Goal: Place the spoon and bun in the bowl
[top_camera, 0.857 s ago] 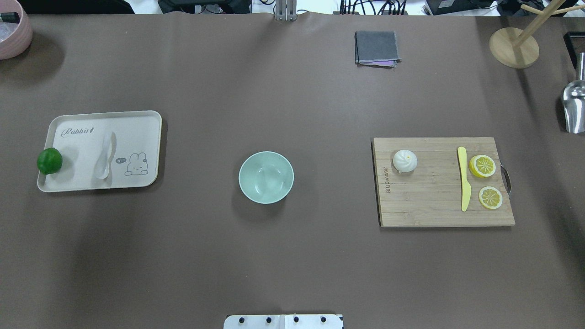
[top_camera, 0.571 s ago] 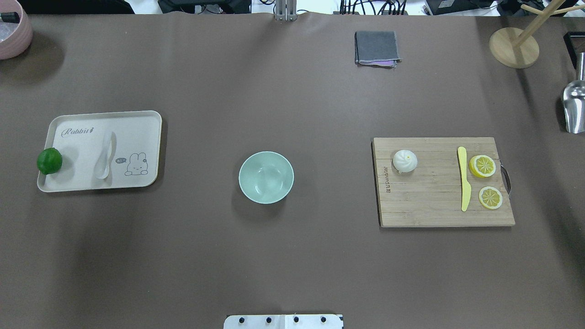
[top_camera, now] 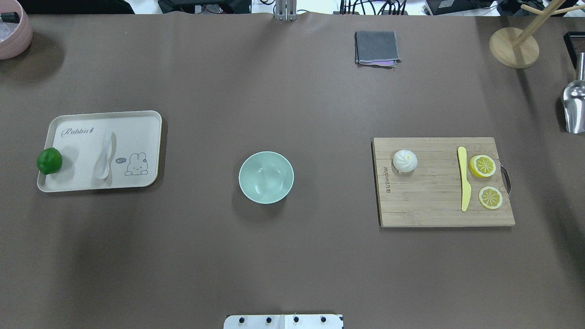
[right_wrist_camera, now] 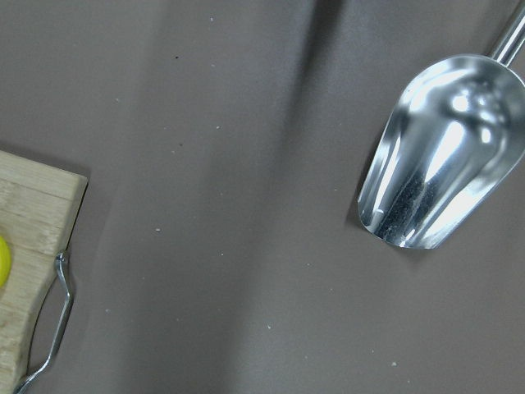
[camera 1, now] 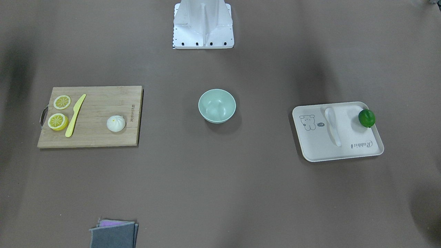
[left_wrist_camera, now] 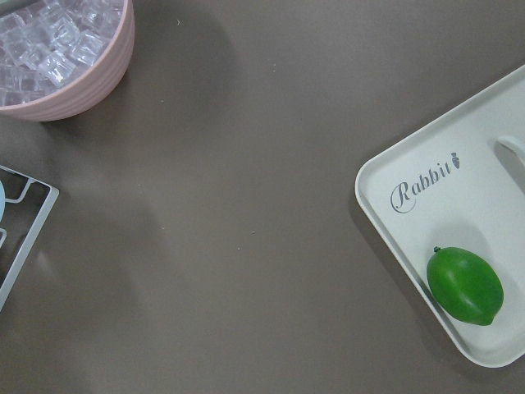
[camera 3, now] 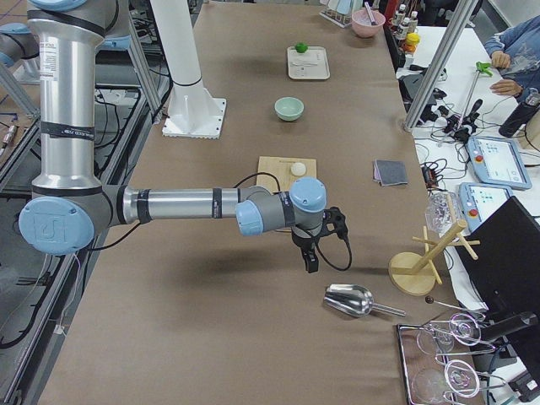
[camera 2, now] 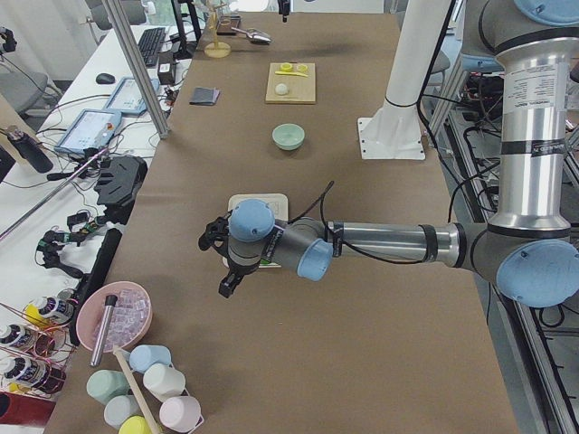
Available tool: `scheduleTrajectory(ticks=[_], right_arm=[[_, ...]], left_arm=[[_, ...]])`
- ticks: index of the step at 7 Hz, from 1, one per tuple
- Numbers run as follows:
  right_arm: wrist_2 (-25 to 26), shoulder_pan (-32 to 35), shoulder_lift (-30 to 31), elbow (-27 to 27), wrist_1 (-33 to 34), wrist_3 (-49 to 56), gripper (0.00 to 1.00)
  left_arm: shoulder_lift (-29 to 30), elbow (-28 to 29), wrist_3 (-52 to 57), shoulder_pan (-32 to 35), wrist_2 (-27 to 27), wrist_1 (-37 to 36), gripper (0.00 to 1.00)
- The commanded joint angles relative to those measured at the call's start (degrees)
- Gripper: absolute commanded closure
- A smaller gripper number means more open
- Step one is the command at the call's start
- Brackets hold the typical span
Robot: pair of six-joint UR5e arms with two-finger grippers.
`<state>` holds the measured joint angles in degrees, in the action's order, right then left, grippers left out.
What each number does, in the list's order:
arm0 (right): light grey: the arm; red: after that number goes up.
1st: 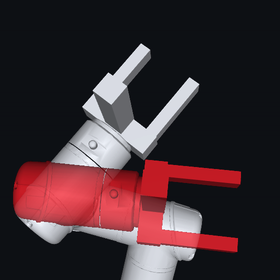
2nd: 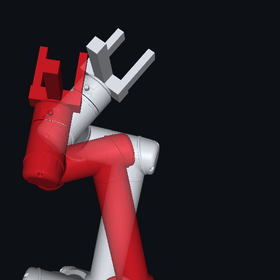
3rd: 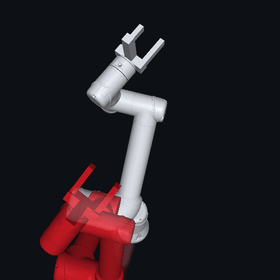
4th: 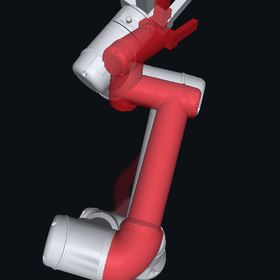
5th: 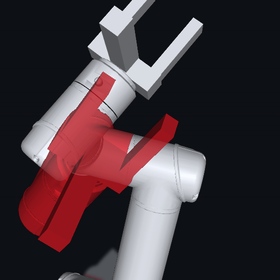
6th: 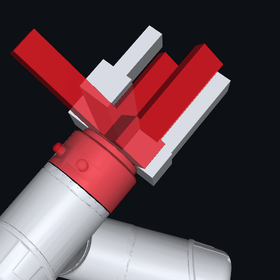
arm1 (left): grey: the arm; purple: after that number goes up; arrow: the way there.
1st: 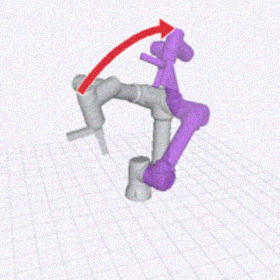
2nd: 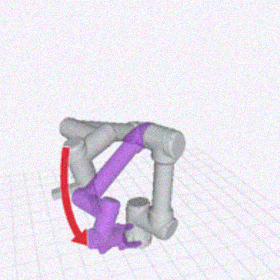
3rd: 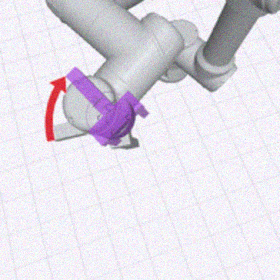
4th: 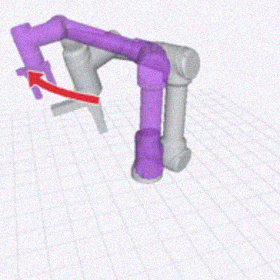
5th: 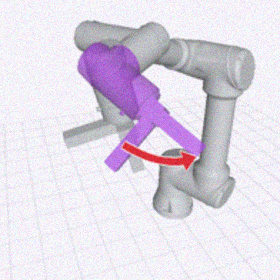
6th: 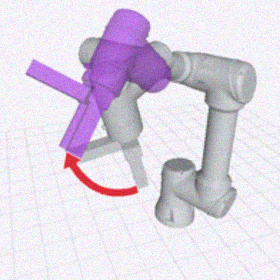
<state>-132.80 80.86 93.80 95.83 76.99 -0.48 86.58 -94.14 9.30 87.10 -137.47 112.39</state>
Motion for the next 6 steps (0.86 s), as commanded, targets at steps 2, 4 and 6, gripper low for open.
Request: scheduleTrajectory(ticks=[2,4,6], right_arm=[[-0.1,0.0,-0.2,-0.1,0.1,0.1,0.0],[0.7,0.0,-1.9,-0.9,-0.6,0.0,0.0],[0.9,0.0,-1.3,-2.0,-5.1,0.0,0.0]], left_arm=[[0.0,0.1,0.0,-0.1,0.2,0.1,0.02],[0.5,0.7,0.0,0.0,-0.3,1.6,0.02],[0.0,0.7,0.2,-0.1,-0.3,2.7,0.02]])
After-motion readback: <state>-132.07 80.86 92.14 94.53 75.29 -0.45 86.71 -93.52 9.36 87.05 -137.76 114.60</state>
